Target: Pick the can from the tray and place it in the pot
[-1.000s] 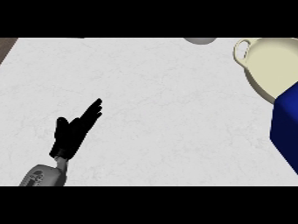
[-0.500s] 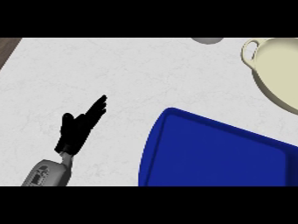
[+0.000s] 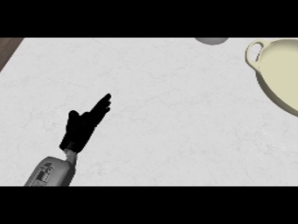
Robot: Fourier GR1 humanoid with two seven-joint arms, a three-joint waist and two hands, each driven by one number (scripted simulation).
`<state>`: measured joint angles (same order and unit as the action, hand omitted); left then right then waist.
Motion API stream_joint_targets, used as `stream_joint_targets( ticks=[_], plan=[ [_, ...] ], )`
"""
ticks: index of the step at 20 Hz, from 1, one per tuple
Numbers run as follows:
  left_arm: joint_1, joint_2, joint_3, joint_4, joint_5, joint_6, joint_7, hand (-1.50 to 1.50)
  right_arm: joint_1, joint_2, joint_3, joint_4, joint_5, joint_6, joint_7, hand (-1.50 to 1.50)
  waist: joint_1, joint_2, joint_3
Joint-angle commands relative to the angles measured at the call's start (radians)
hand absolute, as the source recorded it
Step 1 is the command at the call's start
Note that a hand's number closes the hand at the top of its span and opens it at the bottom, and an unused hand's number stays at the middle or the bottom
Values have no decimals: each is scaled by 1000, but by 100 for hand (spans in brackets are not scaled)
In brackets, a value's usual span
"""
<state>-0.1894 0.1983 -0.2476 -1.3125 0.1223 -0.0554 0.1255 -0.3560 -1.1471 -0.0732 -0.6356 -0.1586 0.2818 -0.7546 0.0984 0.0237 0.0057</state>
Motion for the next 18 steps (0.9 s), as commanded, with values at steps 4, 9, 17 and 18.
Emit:
stream_joint_targets(
  ticks=[4,9,17,18],
  plan=[
    [34,55,26,-33,19,-50,5,0,-254,55,141,103,206,-22,57,150,-1,-3,-2],
    [1,10,22,6,-9,-7,1,0,-394,168,232,171,350,-114,86,150,-8,2,-2],
    [-8,-7,17,15,-17,-5,-1,0,-493,256,411,252,643,-399,228,150,-14,3,-3],
    [4,-3,21,21,-14,-11,-9,0,-547,262,438,270,677,-362,287,150,-6,3,-4]
  ],
)
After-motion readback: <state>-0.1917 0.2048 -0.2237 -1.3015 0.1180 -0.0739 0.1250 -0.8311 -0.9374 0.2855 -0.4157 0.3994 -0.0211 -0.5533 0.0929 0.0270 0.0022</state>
